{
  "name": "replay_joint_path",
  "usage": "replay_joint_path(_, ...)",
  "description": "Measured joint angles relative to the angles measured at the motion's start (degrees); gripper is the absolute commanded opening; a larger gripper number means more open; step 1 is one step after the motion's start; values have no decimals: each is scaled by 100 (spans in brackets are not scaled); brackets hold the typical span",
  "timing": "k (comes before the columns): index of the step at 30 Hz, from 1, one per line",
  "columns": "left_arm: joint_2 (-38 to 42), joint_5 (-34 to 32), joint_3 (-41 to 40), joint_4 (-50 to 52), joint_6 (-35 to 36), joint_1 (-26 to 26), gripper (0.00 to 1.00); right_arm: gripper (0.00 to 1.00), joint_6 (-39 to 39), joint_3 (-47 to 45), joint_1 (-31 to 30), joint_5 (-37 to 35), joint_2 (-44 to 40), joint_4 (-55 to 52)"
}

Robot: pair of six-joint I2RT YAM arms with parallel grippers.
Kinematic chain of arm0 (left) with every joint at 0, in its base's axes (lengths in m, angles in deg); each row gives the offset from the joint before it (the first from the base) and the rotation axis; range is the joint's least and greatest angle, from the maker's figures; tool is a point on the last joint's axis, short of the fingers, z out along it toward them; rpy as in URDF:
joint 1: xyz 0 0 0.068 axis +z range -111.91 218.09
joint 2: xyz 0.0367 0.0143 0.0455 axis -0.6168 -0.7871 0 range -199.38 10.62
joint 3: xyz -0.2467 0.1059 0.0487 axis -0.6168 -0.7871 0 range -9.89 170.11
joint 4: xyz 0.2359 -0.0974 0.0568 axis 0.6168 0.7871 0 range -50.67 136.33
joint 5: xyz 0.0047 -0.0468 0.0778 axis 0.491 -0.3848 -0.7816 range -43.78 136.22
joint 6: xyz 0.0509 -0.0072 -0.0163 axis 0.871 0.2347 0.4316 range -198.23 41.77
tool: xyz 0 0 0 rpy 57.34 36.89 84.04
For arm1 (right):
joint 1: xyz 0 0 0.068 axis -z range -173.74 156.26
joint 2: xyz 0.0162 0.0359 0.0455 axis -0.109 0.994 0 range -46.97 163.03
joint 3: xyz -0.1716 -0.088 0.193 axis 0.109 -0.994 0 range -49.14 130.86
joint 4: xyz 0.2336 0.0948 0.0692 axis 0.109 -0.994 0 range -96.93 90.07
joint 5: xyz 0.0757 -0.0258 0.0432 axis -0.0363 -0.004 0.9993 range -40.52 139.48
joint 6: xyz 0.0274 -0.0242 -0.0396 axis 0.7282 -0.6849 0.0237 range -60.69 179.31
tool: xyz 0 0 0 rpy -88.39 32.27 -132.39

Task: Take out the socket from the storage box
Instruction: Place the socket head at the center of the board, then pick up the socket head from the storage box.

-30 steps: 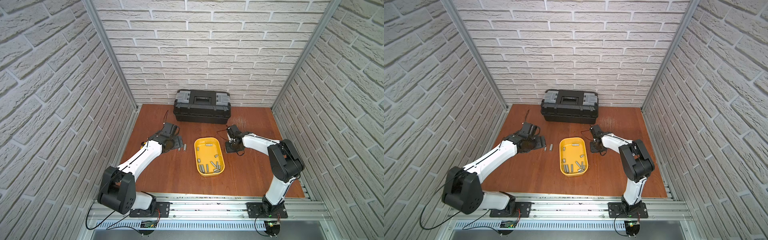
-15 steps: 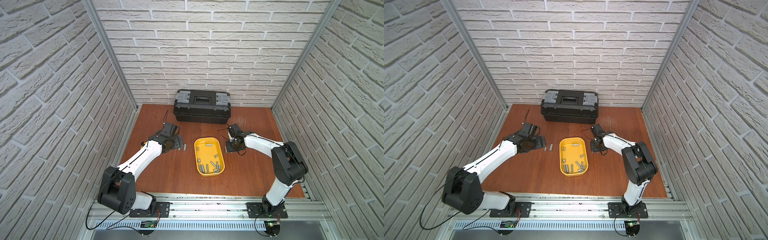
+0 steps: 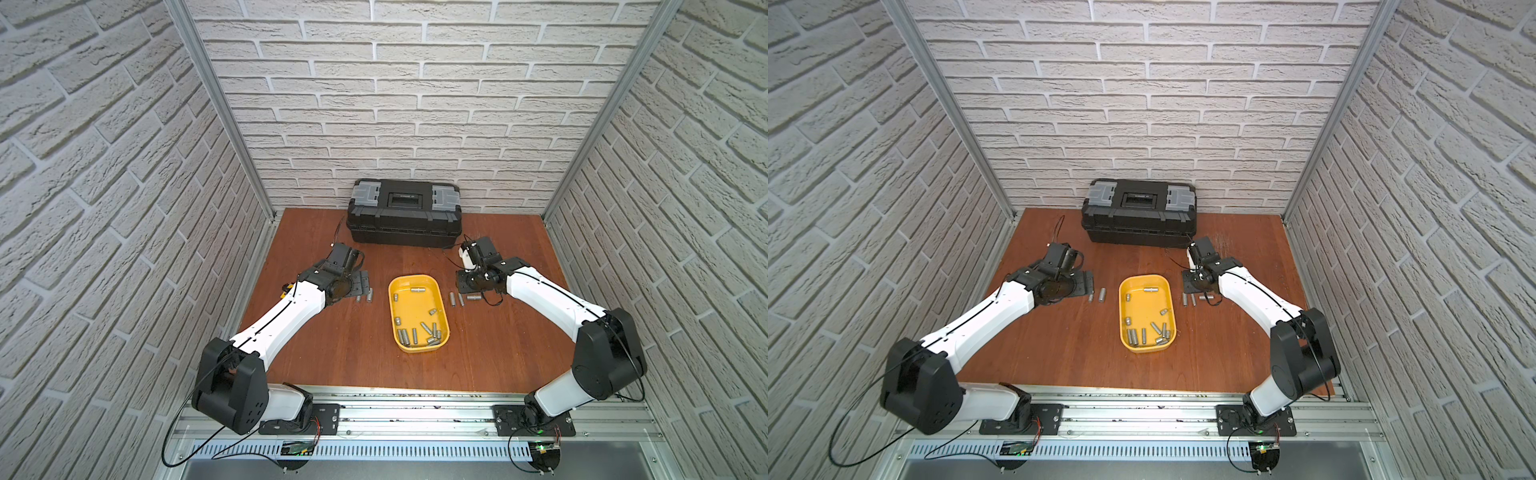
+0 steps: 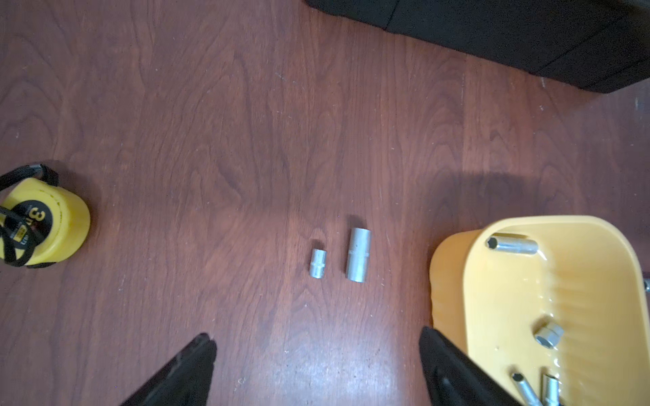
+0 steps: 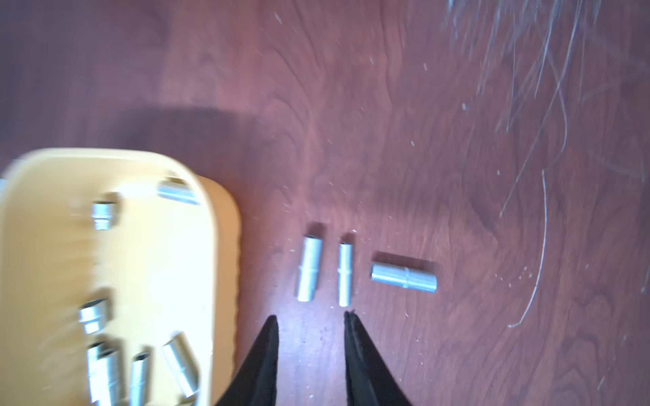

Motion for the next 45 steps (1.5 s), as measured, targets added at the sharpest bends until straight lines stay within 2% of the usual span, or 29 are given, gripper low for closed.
replay_joint_path(8, 66, -155, 0, 24, -20, 2, 94, 40, -31, 251, -1257, 219, 35, 4)
replay_joint_path(12, 149, -247, 0, 76, -31, 4, 94, 41, 61, 334, -1843, 334, 527, 101)
replay_joint_path(18, 278, -328, -52, 120, -63, 33, 95, 41, 205, 564, -2332, 431, 1327, 245)
replay_joint_path(24, 302, -365, -175, 138, -70, 66, 96, 39, 289, 831, -2535, 444, 1834, 330)
replay_joint_path(36, 302, -367, -197, 136, -70, 68, 96, 34, 402, 1051, -2546, 391, 2566, 372)
replay_joint_path(45, 299, -367, -197, 136, -68, 68, 98, 21, 417, 1196, -2549, 282, 2695, 455)
